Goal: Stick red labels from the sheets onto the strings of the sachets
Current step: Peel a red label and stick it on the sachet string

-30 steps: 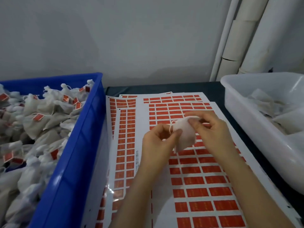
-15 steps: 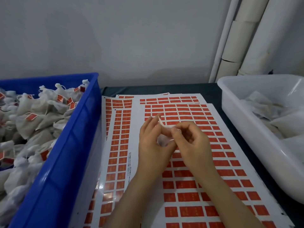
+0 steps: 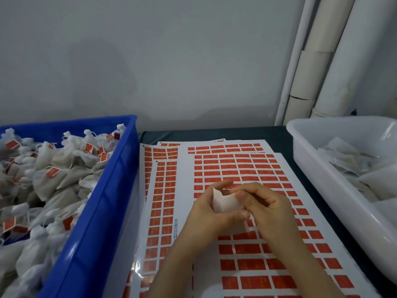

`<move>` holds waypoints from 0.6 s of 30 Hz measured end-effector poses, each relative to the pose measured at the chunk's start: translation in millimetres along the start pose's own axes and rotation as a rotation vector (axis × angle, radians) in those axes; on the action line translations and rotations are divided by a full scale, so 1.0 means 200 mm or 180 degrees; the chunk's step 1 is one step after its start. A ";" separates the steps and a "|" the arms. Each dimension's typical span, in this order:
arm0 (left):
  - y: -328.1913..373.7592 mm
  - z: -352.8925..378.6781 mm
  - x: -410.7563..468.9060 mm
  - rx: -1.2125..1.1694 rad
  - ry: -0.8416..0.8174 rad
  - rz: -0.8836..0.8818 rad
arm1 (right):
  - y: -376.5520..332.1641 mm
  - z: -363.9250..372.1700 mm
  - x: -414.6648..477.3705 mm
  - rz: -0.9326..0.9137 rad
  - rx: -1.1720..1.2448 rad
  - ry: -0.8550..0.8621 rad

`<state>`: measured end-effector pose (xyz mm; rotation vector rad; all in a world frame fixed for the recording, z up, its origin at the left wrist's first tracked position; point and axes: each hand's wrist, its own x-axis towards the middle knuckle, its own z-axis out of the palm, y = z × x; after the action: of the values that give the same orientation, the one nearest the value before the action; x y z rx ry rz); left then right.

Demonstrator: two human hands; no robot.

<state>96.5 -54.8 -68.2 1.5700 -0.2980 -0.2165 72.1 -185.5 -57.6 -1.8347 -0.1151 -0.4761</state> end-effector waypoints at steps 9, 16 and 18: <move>0.03 0.01 -0.01 0.0001 0.0813 0.0139 | 0.02 -0.01 0.02 -0.0002 -0.0403 0.0066; 0.03 0.01 0.00 0.0110 0.0879 0.0221 | 0.03 0.00 0.01 -0.0218 -0.0680 0.0291; 0.03 0.01 0.00 0.0187 0.0963 0.0257 | 0.03 0.01 0.01 -0.0314 -0.0743 0.0306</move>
<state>95.4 -57.3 -61.3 1.6194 -0.1311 0.0939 76.2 -185.8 -62.7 -2.0366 -0.0878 -0.6691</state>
